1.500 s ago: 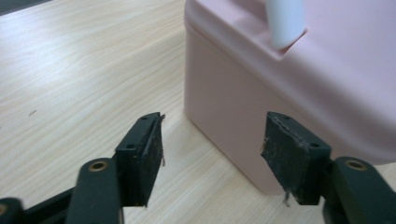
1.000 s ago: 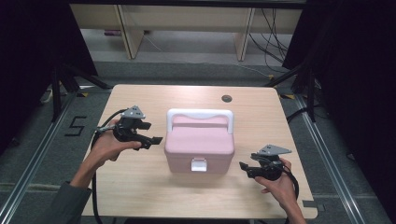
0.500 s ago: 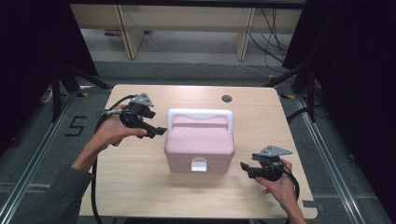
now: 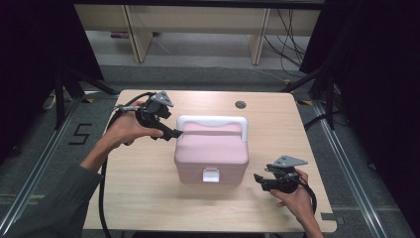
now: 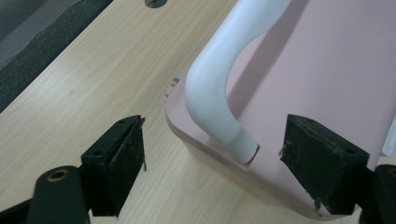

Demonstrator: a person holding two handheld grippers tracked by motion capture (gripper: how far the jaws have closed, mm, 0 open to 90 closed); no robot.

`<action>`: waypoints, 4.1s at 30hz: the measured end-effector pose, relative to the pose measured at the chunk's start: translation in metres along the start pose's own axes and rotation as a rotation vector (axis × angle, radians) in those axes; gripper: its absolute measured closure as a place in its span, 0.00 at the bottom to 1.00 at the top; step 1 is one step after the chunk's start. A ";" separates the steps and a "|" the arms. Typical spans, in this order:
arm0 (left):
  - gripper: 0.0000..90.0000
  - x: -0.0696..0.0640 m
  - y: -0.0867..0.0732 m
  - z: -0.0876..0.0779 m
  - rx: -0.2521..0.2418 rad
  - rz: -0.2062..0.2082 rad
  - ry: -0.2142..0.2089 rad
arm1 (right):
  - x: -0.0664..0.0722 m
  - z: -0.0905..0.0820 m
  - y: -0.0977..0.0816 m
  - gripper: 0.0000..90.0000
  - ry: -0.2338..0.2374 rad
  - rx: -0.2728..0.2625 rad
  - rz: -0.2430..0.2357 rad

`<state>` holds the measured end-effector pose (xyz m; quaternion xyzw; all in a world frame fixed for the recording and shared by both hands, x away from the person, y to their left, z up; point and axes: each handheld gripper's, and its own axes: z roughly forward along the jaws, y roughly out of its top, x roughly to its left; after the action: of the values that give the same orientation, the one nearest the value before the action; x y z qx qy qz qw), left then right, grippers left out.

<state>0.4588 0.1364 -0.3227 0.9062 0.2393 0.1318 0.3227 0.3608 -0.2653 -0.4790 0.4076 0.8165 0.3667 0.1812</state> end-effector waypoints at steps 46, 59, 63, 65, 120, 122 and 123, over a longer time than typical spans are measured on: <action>0.59 0.000 0.071 0.037 0.304 0.286 -0.053 | -0.004 0.003 -0.006 0.39 0.010 0.041 0.063; 0.78 -0.008 0.077 0.040 0.374 0.387 -0.032 | -0.005 0.002 -0.006 0.39 0.024 0.036 0.054; 0.78 -0.011 0.081 0.036 0.362 0.402 -0.004 | -0.006 0.001 -0.006 0.40 0.016 0.014 0.049; 0.78 -0.011 0.081 0.033 0.363 0.406 -0.009 | -0.005 -0.001 -0.005 0.40 0.021 0.017 0.068; 0.43 -0.007 0.089 -0.016 0.204 0.249 0.106 | 0.010 -0.010 0.077 0.98 0.236 -0.364 -0.134; 0.41 -0.008 0.085 -0.023 0.179 0.224 0.119 | 0.009 -0.012 0.078 0.98 0.246 -0.340 -0.140; 0.40 -0.008 0.082 -0.026 0.154 0.204 0.128 | 0.010 -0.011 0.078 0.98 0.241 -0.349 -0.142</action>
<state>0.4702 0.0902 -0.2501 0.9377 0.1755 0.2028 0.2210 0.3896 -0.2318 -0.4136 0.2648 0.7830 0.5348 0.1757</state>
